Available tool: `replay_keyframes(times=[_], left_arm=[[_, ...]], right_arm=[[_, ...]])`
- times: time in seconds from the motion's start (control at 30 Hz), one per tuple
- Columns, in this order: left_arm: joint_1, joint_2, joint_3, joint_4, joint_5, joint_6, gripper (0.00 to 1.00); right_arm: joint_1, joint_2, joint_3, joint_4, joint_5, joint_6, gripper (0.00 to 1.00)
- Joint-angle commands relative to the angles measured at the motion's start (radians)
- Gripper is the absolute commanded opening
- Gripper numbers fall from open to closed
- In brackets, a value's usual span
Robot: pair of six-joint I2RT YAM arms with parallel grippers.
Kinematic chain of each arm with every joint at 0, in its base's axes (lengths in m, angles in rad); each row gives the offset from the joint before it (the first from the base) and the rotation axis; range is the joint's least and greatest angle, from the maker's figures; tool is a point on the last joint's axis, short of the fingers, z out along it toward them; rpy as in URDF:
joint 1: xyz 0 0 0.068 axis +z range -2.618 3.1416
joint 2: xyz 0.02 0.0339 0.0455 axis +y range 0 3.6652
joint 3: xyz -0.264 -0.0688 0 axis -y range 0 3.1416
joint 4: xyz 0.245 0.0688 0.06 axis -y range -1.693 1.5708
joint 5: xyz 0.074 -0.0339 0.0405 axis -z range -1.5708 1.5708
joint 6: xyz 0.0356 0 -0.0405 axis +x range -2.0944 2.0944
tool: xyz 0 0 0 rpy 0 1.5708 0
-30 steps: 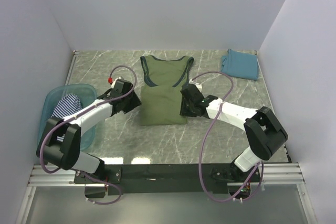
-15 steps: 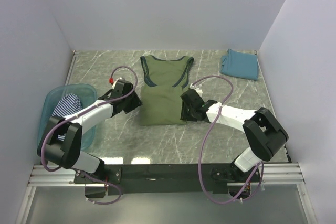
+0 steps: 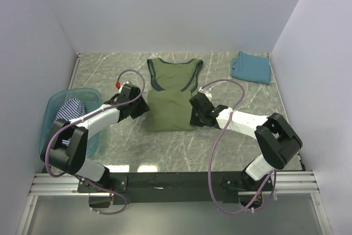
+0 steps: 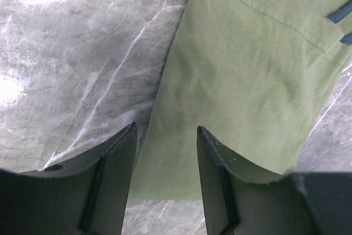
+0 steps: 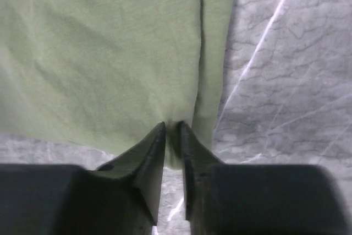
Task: Fold and stack the tank tops
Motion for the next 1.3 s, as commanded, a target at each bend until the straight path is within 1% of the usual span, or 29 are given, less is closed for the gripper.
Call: replay_keyframes(times=[0.0, 0.03, 0.07, 0.13, 0.2, 0.23, 0.27, 0.33, 0.4, 0.53, 0.57, 0.6, 0.63, 0.67, 0.77, 0.83, 0.93, 0.97, 1.0, 1.03, 1.07, 1.1, 1.13, 1.2, 1.23, 1.27], left_arm=[[-0.004, 0.006, -0.001, 0.034, 0.022, 0.003, 0.52], [-0.004, 0.005, -0.003, 0.034, 0.024, 0.004, 0.52], [-0.004, 0.001, -0.006, 0.037, 0.024, 0.006, 0.52], [-0.004, -0.008, -0.009, 0.036, 0.024, 0.006, 0.52], [-0.004, -0.015, -0.014, 0.039, 0.029, 0.009, 0.52], [-0.004, -0.021, -0.020, 0.041, 0.030, 0.004, 0.52], [-0.006, -0.023, -0.024, 0.042, 0.030, 0.006, 0.52], [-0.007, -0.023, -0.029, 0.048, 0.033, 0.006, 0.52], [-0.010, -0.017, -0.030, 0.056, 0.039, 0.001, 0.52], [-0.035, -0.009, -0.044, 0.065, 0.052, -0.014, 0.52], [-0.043, -0.017, -0.052, 0.070, 0.050, -0.019, 0.52], [-0.058, -0.025, -0.061, 0.070, 0.044, -0.026, 0.54], [-0.066, -0.046, -0.084, 0.071, 0.041, -0.033, 0.55], [-0.070, -0.058, -0.096, 0.073, 0.041, -0.037, 0.56], [-0.095, -0.109, -0.141, 0.071, 0.039, -0.060, 0.56], [-0.125, -0.149, -0.162, 0.057, 0.016, -0.079, 0.54], [-0.182, -0.192, -0.162, 0.021, -0.051, -0.094, 0.50], [-0.197, -0.196, -0.158, 0.012, -0.063, -0.100, 0.49], [-0.226, -0.199, -0.143, 0.004, -0.082, -0.109, 0.45], [-0.239, -0.201, -0.135, -0.013, -0.109, -0.118, 0.43], [-0.250, -0.200, -0.129, -0.015, -0.117, -0.126, 0.42], [-0.262, -0.190, -0.124, -0.010, -0.117, -0.140, 0.38], [-0.266, -0.186, -0.124, -0.005, -0.114, -0.152, 0.35], [-0.285, -0.175, -0.132, 0.037, -0.096, -0.172, 0.28], [-0.290, -0.161, -0.142, 0.063, -0.080, -0.187, 0.27], [-0.296, -0.154, -0.145, 0.106, -0.068, -0.197, 0.26]], right_arm=[[0.005, -0.020, -0.022, 0.036, -0.003, 0.014, 0.17], [0.005, -0.036, -0.028, 0.034, 0.003, 0.016, 0.10], [0.007, -0.049, -0.046, 0.031, 0.014, 0.020, 0.00], [0.007, -0.110, -0.075, 0.027, 0.044, 0.036, 0.00], [0.005, -0.166, -0.146, 0.031, 0.055, 0.066, 0.00], [0.011, -0.225, -0.175, 0.036, 0.063, 0.082, 0.00], [0.014, -0.256, -0.234, 0.040, 0.074, 0.097, 0.00], [0.020, -0.328, -0.292, 0.063, 0.075, 0.137, 0.00], [0.025, -0.352, -0.347, 0.088, 0.057, 0.148, 0.00], [0.025, -0.318, -0.347, 0.088, 0.055, 0.129, 0.00], [0.026, -0.309, -0.346, 0.089, 0.049, 0.126, 0.04], [0.025, -0.301, -0.345, 0.086, 0.042, 0.125, 0.10], [0.025, -0.295, -0.347, 0.068, 0.046, 0.128, 0.17], [0.025, -0.303, -0.350, 0.056, 0.054, 0.134, 0.30], [0.025, -0.378, -0.342, -0.013, 0.106, 0.140, 0.47], [0.025, -0.451, -0.318, -0.082, 0.152, 0.134, 0.47], [0.017, -0.500, -0.213, -0.102, 0.158, 0.094, 0.46], [0.014, -0.494, -0.189, -0.083, 0.146, 0.076, 0.44], [0.008, -0.476, -0.159, -0.070, 0.126, 0.044, 0.43], [0.002, -0.414, -0.122, -0.047, 0.102, 0.025, 0.42], [0.002, -0.378, -0.055, -0.020, 0.028, -0.014, 0.40], [0.000, -0.343, -0.030, 0.014, -0.013, -0.025, 0.40], [-0.001, -0.264, -0.005, 0.080, -0.053, -0.030, 0.40], [-0.010, -0.180, 0.070, 0.126, -0.165, -0.047, 0.34], [-0.013, -0.099, 0.095, 0.151, -0.190, -0.049, 0.33], [-0.026, -0.059, 0.139, 0.161, -0.216, -0.052, 0.30]])
